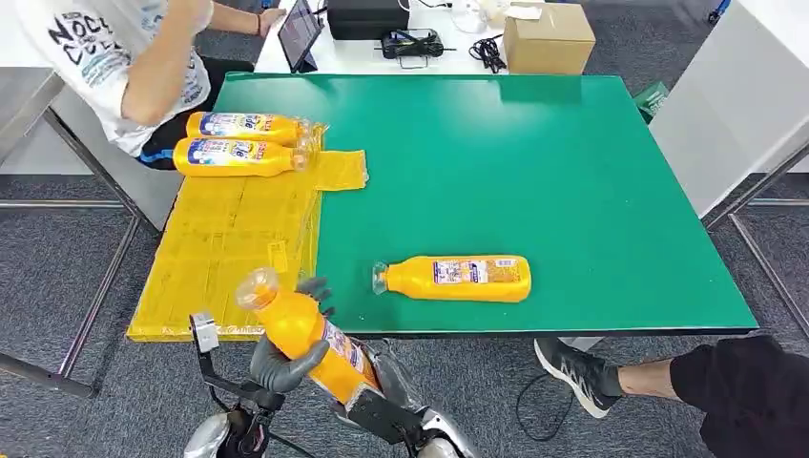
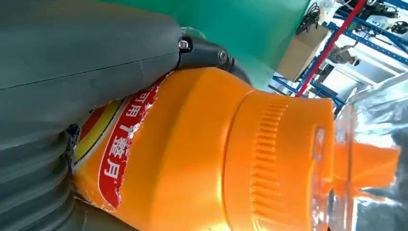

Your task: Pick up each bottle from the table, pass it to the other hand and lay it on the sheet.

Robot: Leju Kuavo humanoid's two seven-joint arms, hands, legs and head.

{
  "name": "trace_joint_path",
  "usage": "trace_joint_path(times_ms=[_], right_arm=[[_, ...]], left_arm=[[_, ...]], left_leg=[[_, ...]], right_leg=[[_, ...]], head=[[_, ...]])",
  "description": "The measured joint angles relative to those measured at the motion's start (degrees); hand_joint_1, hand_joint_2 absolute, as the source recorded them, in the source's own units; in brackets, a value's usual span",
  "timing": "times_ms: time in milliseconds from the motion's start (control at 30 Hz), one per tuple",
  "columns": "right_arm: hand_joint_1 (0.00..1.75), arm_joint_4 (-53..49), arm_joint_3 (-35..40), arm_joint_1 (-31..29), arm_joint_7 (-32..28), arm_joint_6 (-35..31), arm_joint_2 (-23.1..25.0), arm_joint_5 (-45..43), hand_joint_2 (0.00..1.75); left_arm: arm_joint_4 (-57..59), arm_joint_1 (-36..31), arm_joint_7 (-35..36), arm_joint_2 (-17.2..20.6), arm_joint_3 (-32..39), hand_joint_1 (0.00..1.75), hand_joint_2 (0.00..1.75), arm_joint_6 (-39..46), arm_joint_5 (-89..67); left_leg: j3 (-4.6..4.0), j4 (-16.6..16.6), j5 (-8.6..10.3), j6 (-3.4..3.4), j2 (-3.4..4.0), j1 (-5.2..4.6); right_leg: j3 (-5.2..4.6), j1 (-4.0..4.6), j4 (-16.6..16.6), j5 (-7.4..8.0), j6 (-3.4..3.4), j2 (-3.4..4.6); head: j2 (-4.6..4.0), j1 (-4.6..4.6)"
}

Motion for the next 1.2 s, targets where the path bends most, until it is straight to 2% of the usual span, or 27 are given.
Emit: trace_joint_path(times_ms=[67,200,267,367,400,600,933,1100,1200], right_arm=[[1.55,0.0,0.0,0.0,0.0,0.0,0.0,-0.1,1.75],[1.33,-0.1,0.0,0.0,0.1,0.0,0.0,-0.3,1.75],[0.00,-0.2,0.0,0.0,0.1,0.0,0.0,-0.3,1.75],[0.00,-0.7,0.0,0.1,0.3,0.0,0.0,-0.2,1.75],[0.00,-0.9,0.0,0.1,0.6,-0.1,0.0,-0.1,0.00],[0.00,-4.2,-1.0,0.9,2.9,-1.3,0.0,0.4,0.00],[0.00,-15.6,-5.3,2.0,1.9,10.2,-0.8,-4.2,0.00],[0.00,-22.4,-6.5,2.3,-1.5,15.0,-1.4,-11.0,0.00],[0.00,-28.6,-8.1,2.5,-2.6,15.6,-1.3,-15.5,0.00]], left_arm=[[-0.1,0.0,0.0,0.0,0.0,1.75,1.75,0.0,0.0],[-0.4,0.1,0.0,-0.1,0.0,1.75,1.75,0.0,0.0],[-0.7,0.1,0.0,-0.1,0.2,1.75,1.75,0.0,0.0],[-1.2,0.0,0.0,-0.2,0.5,1.75,1.75,0.0,0.0],[-1.5,0.0,0.0,-0.2,0.6,1.75,1.75,0.1,-0.1],[-3.7,-0.4,-0.4,-0.5,1.9,1.75,1.75,3.1,-2.5],[-4.7,-8.5,-2.2,-1.4,9.7,1.75,1.75,13.9,-15.7],[-4.4,-15.3,-3.9,-2.0,13.8,1.75,1.75,27.3,-35.5],[-4.7,-19.6,-3.2,-1.9,15.4,1.75,1.75,34.8,-50.6]], left_leg=[[0.00,0.0,0.00,0.00,0.00,0.00],[0.00,0.0,0.00,0.00,0.00,0.00],[0.01,0.0,0.00,0.00,0.00,0.00],[0.00,0.0,0.00,0.00,0.00,0.00],[0.00,0.0,0.00,0.00,0.00,0.00],[0.00,0.0,0.00,0.00,-0.01,0.00],[0.02,0.0,0.06,0.00,-0.01,0.01],[0.00,0.0,0.08,0.01,-0.02,0.01],[0.00,0.0,0.09,0.02,-0.02,0.00]], right_leg=[[0.00,0.00,0.0,0.00,0.00,0.00],[0.01,0.00,0.0,0.00,0.00,0.00],[0.00,0.00,0.0,0.00,0.00,0.00],[0.00,0.00,0.0,0.00,0.00,0.00],[0.00,0.00,0.0,0.00,0.00,0.00],[0.01,0.00,0.0,0.00,0.00,0.00],[0.03,0.00,0.0,0.05,0.00,-0.01],[0.03,0.01,0.0,0.06,0.00,-0.01],[0.04,0.00,0.1,0.06,0.01,-0.01]], head=[[0.00,0.00],[0.00,0.00],[0.00,-0.02],[0.00,-0.02],[0.00,0.00],[0.00,0.00],[0.00,0.00],[0.00,0.00],[0.00,-0.02]])
